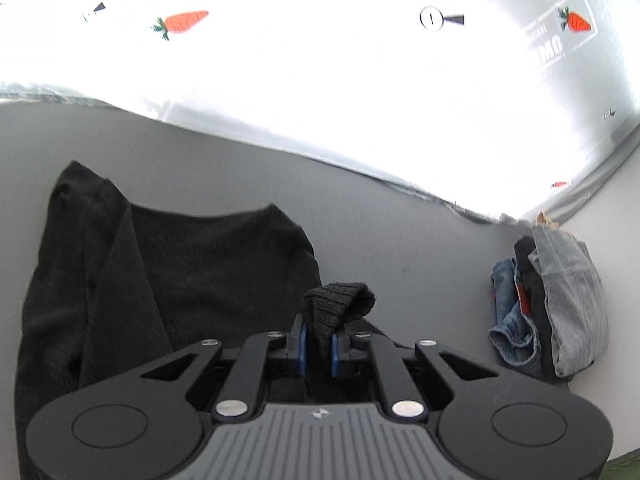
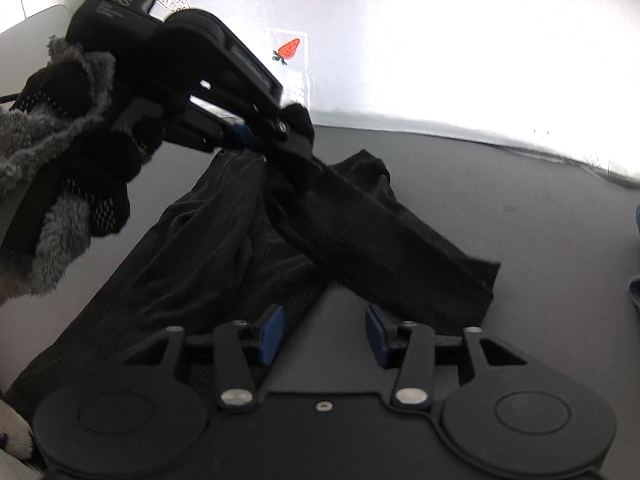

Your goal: Fold clothes

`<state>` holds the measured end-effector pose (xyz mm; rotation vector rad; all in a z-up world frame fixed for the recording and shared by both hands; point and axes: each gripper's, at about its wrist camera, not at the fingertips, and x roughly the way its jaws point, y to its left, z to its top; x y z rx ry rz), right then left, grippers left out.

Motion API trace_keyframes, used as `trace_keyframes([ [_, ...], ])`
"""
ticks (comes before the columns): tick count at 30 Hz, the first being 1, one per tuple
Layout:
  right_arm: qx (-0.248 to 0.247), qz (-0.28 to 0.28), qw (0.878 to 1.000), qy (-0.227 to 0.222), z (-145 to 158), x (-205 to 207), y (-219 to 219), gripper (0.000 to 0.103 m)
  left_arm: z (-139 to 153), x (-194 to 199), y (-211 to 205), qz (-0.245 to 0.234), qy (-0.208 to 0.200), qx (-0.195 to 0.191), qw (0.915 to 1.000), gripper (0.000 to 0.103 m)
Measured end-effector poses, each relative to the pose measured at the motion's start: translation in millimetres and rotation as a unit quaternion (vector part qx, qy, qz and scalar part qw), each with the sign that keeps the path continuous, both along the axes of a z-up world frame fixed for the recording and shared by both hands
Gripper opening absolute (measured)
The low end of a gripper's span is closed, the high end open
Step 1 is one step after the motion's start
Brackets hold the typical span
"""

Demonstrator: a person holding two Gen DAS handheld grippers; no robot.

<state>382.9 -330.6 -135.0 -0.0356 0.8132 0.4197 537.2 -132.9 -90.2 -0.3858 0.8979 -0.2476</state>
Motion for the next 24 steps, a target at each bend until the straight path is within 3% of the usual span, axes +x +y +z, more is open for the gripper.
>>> trace_keyframes([
  [3,0.007,-0.008,0.996,0.087,-13,-10,8,0.048,19,-1,26,0.017,-0.021,0.013,0.9996,0.012],
  [7,0.041,-0.014,0.988,0.148,-19,-31,31,0.049,31,-8,56,0.031,-0.023,0.018,0.9991,0.012],
  [12,-0.006,-0.047,0.982,0.18,-27,-60,58,0.049,40,-19,85,0.029,-0.023,0.023,0.999,0.012],
  [18,-0.022,-0.126,0.968,0.217,-39,-93,62,0.054,48,-26,113,0.023,-0.042,0.018,0.9987,0.012],
  [24,-0.044,-0.188,0.956,0.219,-55,-132,90,0.054,49,-34,145,0.028,-0.053,0.003,0.9982,0.012],
])
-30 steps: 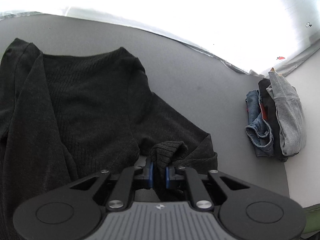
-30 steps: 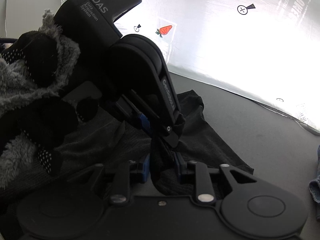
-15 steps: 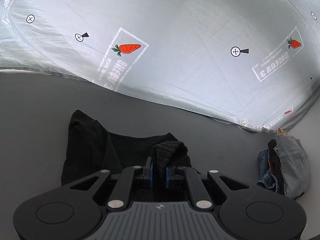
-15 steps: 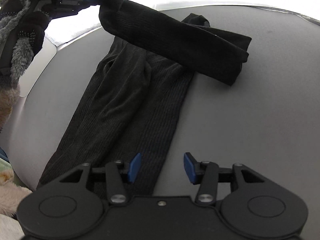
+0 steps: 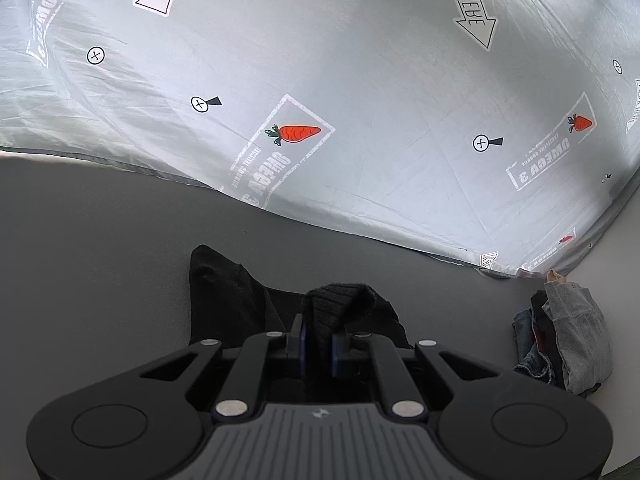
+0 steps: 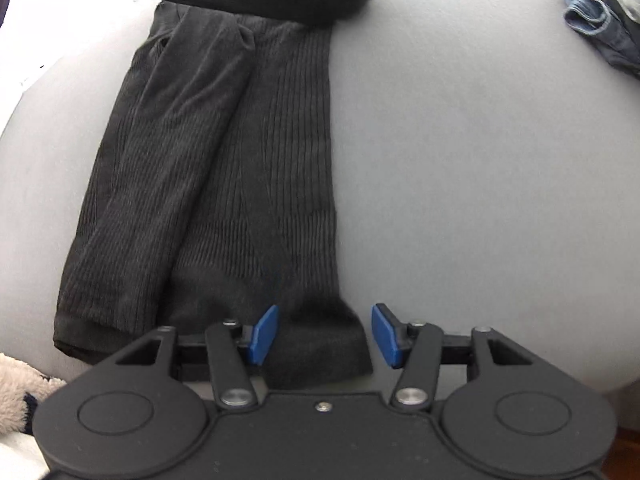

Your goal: Fold clothes

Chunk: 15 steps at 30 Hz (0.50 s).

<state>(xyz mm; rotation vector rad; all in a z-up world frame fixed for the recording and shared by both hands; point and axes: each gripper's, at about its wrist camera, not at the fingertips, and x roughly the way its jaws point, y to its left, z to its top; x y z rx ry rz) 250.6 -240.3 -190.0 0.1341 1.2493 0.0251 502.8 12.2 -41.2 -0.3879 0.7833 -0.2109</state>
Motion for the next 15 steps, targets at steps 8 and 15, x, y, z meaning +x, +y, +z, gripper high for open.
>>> trace_keyframes([
  [8,-0.083,-0.026,0.994,-0.059,11,-20,26,0.004,18,7,34,0.018,-0.022,-0.03,0.9992,0.011],
  [15,-0.229,0.142,0.951,-0.149,60,-34,92,0.003,105,-2,99,0.074,-0.13,-0.058,0.9871,0.011],
])
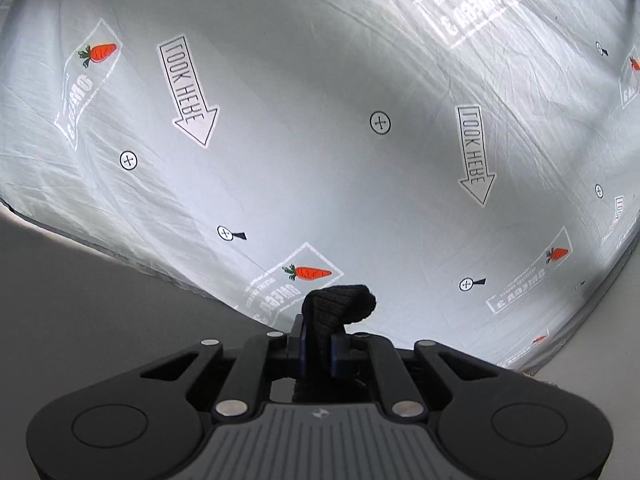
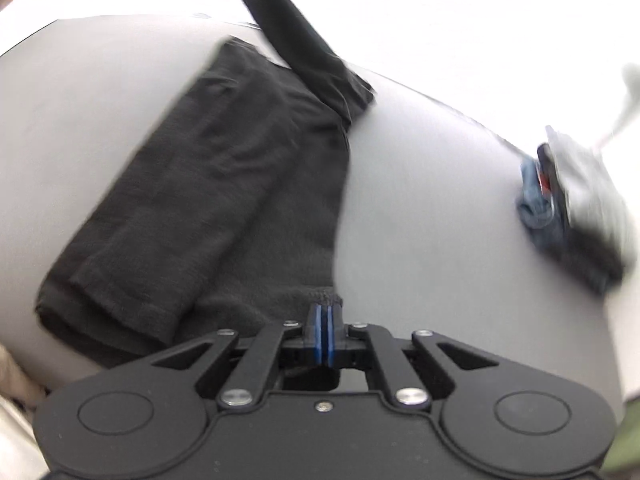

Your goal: Fold clothes

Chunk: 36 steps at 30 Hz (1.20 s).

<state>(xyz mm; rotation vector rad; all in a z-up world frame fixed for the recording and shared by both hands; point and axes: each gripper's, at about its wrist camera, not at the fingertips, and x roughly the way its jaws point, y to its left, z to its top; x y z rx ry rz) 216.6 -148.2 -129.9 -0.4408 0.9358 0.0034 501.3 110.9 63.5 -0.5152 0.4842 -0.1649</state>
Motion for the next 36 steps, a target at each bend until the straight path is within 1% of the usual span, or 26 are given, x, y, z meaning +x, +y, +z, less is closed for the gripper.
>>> trace_keyframes([
  [2,-0.028,0.058,0.998,0.002,1,-6,22,0.003,15,-11,30,0.035,-0.018,-0.011,0.9992,0.011],
  [3,-0.031,0.077,0.997,0.009,-2,-9,28,0.003,19,-17,44,0.053,-0.023,-0.013,0.9983,0.011],
  [5,-0.021,0.103,0.994,0.031,-9,-13,40,0.003,20,-24,69,0.093,-0.024,0.002,0.9954,0.011],
  [6,-0.007,0.104,0.994,0.042,-11,-13,42,0.003,18,-26,80,0.111,-0.02,0.015,0.9935,0.011],
  [7,0.007,0.105,0.993,0.053,-14,-13,44,0.003,14,-28,91,0.125,-0.013,0.021,0.9918,0.011],
  [8,0.013,0.102,0.993,0.056,-14,-12,43,0.003,10,-28,102,0.133,-0.005,0.015,0.9909,0.011],
  [10,0.021,0.097,0.993,0.057,-13,-9,43,0.003,0,-32,121,0.143,0.01,0.002,0.9897,0.011],
  [12,0.029,0.101,0.993,0.06,-12,-7,44,0.003,-8,-35,131,0.148,0.021,-0.002,0.9888,0.011],
  [15,0.058,0.117,0.987,0.097,-22,-3,48,0.003,-18,-38,136,0.145,0.032,-0.008,0.989,0.011],
  [19,0.092,0.118,0.98,0.128,-27,3,47,0.004,-21,-40,130,0.129,0.034,-0.009,0.991,0.011],
  [20,0.108,0.111,0.978,0.143,-30,7,44,0.004,-20,-40,128,0.123,0.032,-0.011,0.9918,0.011],
  [22,0.147,0.091,0.97,0.173,-40,14,36,0.005,-19,-39,122,0.106,0.028,-0.017,0.9938,0.011],
  [23,0.158,0.082,0.967,0.184,-43,14,34,0.005,-17,-39,117,0.097,0.026,-0.019,0.9948,0.011],
  [24,0.161,0.078,0.967,0.183,-43,14,32,0.006,-15,-41,111,0.084,0.022,-0.018,0.996,0.011],
  [26,0.179,0.073,0.968,0.159,-33,9,27,0.017,-10,-44,96,0.055,0.012,-0.012,0.9983,0.011],
  [27,0.196,0.068,0.967,0.145,-26,8,22,0.03,-8,-46,86,0.037,0.007,-0.007,0.9993,0.011],
  [28,0.213,0.059,0.967,0.13,-22,7,16,0.04,-5,-50,74,0.015,0.001,0.0,0.9999,0.011],
  [30,0.237,0.038,0.965,0.107,-12,8,3,0.04,-3,-58,46,-0.038,-0.007,0.012,0.9992,0.011],
  [32,0.251,0.004,0.964,0.093,-6,12,-13,0.04,-5,-71,13,-0.098,-0.013,0.032,0.9946,0.011],
  [33,0.254,-0.009,0.963,0.087,-5,14,-21,0.04,-7,-77,-5,-0.132,-0.014,0.044,0.9902,0.011],
  [35,0.262,-0.039,0.961,0.075,-2,18,-38,0.04,-17,-91,-41,-0.193,-0.01,0.066,0.979,0.012],
  [36,0.264,-0.049,0.96,0.073,-2,19,-45,0.04,-26,-99,-59,-0.224,-0.003,0.076,0.9717,0.012],
])
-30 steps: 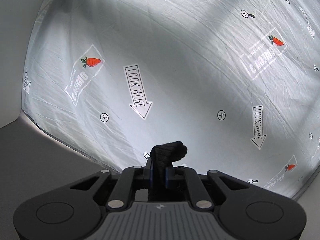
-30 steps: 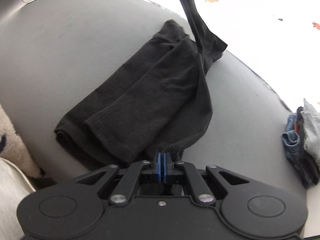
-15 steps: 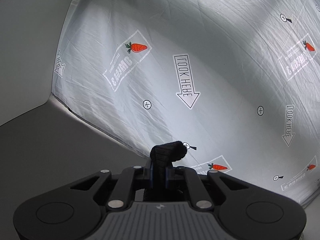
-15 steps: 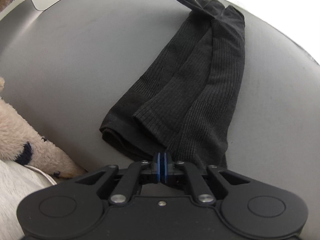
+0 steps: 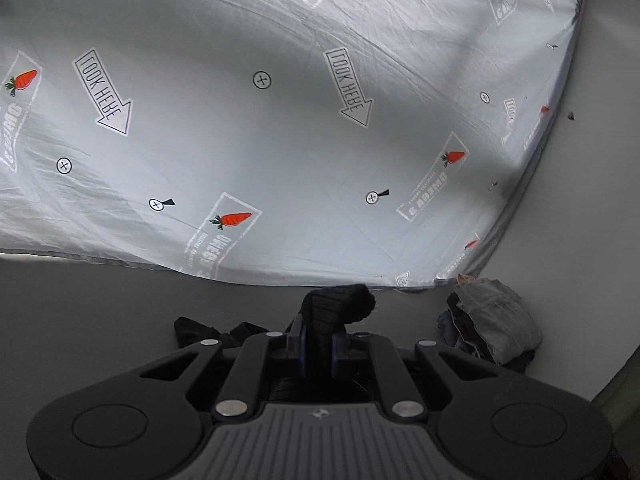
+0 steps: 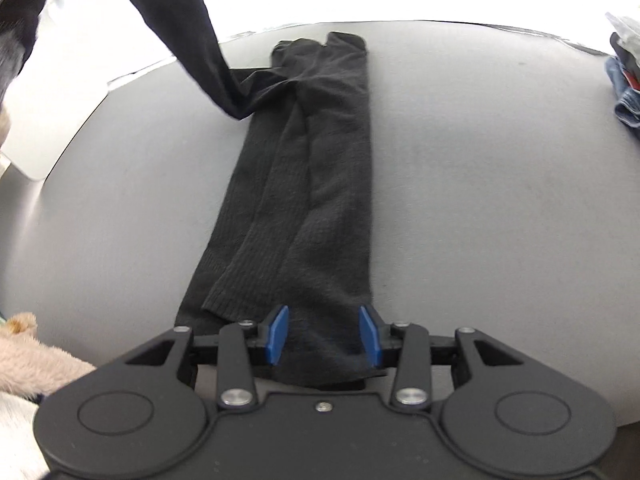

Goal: Fold clothes
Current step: 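Lower the cuff at the hem with the left gripper and open it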

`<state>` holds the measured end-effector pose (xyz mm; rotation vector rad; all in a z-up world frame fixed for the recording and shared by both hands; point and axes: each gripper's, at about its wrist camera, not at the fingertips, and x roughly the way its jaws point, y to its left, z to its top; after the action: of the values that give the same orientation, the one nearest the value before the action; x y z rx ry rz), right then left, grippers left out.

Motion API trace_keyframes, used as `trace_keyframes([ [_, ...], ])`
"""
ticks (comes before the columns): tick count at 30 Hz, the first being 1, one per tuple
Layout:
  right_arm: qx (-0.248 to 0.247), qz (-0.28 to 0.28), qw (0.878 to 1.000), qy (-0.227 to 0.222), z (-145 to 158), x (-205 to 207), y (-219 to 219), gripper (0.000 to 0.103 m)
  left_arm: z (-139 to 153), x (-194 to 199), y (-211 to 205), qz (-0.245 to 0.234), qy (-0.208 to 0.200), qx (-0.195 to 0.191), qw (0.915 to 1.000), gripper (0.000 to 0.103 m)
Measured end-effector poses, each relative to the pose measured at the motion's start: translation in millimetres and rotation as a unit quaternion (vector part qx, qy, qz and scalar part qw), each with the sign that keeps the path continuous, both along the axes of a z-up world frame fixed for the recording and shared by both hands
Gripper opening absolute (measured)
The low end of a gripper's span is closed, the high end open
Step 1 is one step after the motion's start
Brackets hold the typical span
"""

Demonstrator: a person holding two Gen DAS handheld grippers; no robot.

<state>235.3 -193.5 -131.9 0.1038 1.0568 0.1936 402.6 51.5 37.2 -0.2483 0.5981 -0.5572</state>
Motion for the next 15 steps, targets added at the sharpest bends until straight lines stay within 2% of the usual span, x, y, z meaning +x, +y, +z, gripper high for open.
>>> trace_keyframes([
  [3,-0.004,-0.025,1.0,0.003,-2,1,-22,0.041,-39,-23,-48,-0.068,0.045,0.027,0.9963,0.012],
  [5,-0.006,-0.038,0.999,0.011,-8,2,-33,0.043,-78,-38,-80,-0.111,0.091,0.06,0.9878,0.013],
  [6,-0.005,-0.039,0.999,0.014,-12,3,-37,0.044,-98,-45,-93,-0.129,0.115,0.079,0.9818,0.015],
  [8,-0.002,-0.04,0.999,0.022,-19,3,-44,0.045,-140,-58,-117,-0.169,0.169,0.12,0.9635,0.021],
  [9,-0.002,-0.038,0.999,0.026,-21,4,-46,0.047,-158,-63,-126,-0.179,0.191,0.143,0.9545,0.021],
  [11,-0.001,-0.034,0.999,0.033,-26,4,-50,0.047,-187,-75,-136,-0.174,0.221,0.184,0.942,0.023],
  [12,-0.002,-0.031,0.999,0.034,-27,6,-51,0.047,-195,-81,-135,-0.162,0.228,0.191,0.9407,0.024],
  [13,-0.005,-0.027,0.999,0.031,-26,7,-52,0.047,-196,-84,-129,-0.147,0.232,0.18,0.9444,0.027],
  [15,-0.007,-0.023,1.0,0.018,-24,11,-54,0.047,-191,-83,-110,-0.111,0.245,0.136,0.9536,0.041],
])
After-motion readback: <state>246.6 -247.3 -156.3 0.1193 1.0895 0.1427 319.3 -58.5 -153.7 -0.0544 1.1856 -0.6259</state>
